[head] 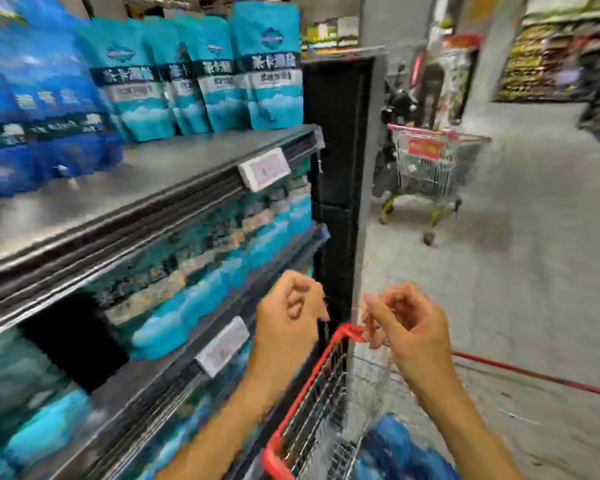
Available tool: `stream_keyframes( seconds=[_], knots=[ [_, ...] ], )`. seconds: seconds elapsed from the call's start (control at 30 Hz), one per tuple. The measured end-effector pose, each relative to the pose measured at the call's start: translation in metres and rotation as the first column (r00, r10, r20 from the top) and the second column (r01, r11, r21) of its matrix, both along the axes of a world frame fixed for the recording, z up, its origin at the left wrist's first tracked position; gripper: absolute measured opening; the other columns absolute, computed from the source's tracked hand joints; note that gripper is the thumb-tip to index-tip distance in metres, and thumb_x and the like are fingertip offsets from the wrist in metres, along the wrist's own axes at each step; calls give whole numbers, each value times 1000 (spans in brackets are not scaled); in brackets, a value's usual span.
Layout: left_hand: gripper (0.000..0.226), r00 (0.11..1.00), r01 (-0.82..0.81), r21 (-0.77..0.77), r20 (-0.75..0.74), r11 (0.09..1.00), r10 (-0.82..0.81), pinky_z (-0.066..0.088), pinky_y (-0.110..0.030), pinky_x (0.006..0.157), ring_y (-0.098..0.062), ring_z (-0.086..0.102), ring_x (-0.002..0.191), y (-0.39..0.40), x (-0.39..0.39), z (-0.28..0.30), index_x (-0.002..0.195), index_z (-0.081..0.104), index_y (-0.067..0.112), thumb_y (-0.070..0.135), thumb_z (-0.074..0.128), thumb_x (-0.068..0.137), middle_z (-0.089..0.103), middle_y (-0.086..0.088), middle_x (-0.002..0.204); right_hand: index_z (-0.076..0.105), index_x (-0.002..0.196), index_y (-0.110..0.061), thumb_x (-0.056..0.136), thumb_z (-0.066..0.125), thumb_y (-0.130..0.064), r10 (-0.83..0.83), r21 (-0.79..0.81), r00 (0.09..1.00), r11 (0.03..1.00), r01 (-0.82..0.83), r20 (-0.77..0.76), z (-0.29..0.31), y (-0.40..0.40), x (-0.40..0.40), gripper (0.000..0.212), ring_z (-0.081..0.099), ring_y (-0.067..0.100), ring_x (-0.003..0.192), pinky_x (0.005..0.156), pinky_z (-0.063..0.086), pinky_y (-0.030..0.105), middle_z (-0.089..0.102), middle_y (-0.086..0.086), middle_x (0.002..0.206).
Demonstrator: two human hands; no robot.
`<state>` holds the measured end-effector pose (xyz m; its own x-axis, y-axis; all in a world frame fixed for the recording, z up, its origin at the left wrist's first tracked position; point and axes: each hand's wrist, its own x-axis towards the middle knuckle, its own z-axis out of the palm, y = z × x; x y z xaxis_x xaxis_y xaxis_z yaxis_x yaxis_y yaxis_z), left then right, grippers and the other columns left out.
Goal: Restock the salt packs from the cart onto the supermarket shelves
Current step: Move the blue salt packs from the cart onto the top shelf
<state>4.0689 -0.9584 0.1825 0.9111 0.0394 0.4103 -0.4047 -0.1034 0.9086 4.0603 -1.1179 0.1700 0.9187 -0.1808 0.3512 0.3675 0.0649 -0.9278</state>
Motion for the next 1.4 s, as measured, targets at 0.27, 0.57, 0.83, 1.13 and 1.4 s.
stream_keyframes(
  seconds=[0.27, 0.57, 0.83, 1.13, 1.4],
  knots=[
    [15, 767, 444, 23, -527, 896, -366, 34, -17, 34, -6, 46, 37, -127, 9, -148, 86, 56, 10, 15, 53, 100, 62, -5, 64, 53, 77, 0, 95, 64, -22, -421, -92, 820, 903, 420, -389, -116, -148, -72, 30, 62, 18, 51, 44, 49, 24, 67, 6, 63],
    [15, 525, 547, 157, -829, 822, -191, 34, -20, 31, -9, 47, 38, -221, 13, -291, 96, 53, 0, 12, 48, 102, 61, -8, 72, 58, 89, -12, 101, 54, -23, -587, -260, 430, 750, 608, -686, -287, -251, -100, 17, 61, 14, 60, 46, 47, 23, 63, 3, 72],
    [20, 490, 638, 393, -870, 662, 45, 40, -21, 40, -21, 43, 53, -264, 31, -440, 84, 53, 2, 3, 44, 102, 52, -12, 70, 54, 89, -6, 100, 56, -21, -520, -403, 253, 825, 397, -816, -457, -272, -96, 19, 54, 24, 77, 65, 40, 35, 57, 2, 78],
    [40, 607, 737, 621, -782, 267, 143, 53, -39, 86, -32, 56, 99, -278, 78, -616, 120, 50, 6, 38, 53, 98, 55, -15, 113, 53, 119, 4, 98, 58, -25, -528, -426, 44, 728, 537, -848, -608, -339, -39, 36, 58, 29, 92, 77, 45, 39, 62, 19, 103],
    [84, 710, 703, 693, -697, -161, 97, 47, -51, 96, -42, 51, 116, -298, 113, -705, 126, 49, -5, 70, 48, 87, 53, -28, 126, 41, 144, -4, 95, 59, -46, -331, -199, -26, 501, 842, -943, -688, -387, 25, 67, 53, 35, 128, 107, 45, 47, 51, 16, 143]
  ],
)
